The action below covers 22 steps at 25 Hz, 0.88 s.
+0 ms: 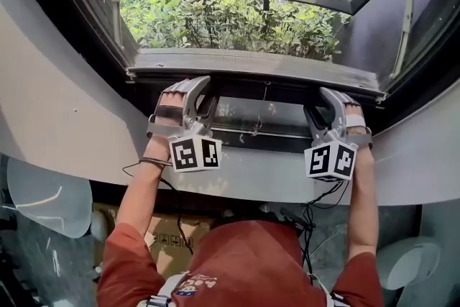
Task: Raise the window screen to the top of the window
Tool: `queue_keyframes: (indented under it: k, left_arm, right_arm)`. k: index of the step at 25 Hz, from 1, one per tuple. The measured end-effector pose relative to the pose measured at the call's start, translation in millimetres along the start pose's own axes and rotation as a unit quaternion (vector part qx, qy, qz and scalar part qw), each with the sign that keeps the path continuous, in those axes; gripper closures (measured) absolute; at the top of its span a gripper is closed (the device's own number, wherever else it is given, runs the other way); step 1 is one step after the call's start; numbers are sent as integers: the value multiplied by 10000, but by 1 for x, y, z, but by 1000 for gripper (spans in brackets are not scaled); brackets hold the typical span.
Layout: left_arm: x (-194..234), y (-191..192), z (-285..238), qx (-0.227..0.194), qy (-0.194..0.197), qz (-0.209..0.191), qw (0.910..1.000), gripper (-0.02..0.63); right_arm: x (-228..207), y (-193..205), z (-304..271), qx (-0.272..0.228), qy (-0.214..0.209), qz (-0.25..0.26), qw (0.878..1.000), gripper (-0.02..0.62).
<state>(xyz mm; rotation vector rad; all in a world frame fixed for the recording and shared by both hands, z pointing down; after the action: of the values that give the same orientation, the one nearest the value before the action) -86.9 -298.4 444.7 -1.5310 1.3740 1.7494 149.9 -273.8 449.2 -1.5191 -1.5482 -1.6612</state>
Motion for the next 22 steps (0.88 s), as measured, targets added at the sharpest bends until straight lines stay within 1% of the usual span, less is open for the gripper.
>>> queue_keyframes:
  k: [5, 7, 12, 14, 16, 20, 22]
  left_arm:
    - [-1, 3, -5, 116, 165, -345, 9992, 456]
    - [1, 2, -5, 135, 222, -406, 9988, 456]
    - [0, 1, -6, 149, 240, -444, 9986, 456]
    - [-2, 1, -7, 205, 296, -307, 9989, 453]
    - [-3, 1, -8, 290, 374, -225, 9986, 438]
    - [-5, 0, -5, 227, 417, -250, 9986, 436]
    - [-6, -1, -5, 244, 425, -323, 9983, 436]
  right_arm:
    - [0, 0, 0, -53, -82, 102, 9999, 367]
    - [1, 0, 1, -89, -75, 151, 9998, 368]
    - [1, 2, 0, -112, 112, 234, 9996, 372]
    - [3, 3, -1, -35, 199, 295, 9994, 385]
    - [4, 3, -3, 27, 188, 306, 9994, 385]
    - [5, 3, 2, -70, 94, 179, 9998, 387]
    - [3, 2, 3, -108, 76, 86, 9999, 389]
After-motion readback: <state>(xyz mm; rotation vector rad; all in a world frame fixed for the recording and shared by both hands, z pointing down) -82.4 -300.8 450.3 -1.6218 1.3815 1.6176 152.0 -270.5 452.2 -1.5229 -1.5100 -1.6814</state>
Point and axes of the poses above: the fingertips, and each gripper's own axes: z backward along the fingers, x to its left, y out of its underside, the point moved 5 cm from there along z, backward along the fingers, and after that the axes turned 10 degrees about -x, right-handed, at the moved point
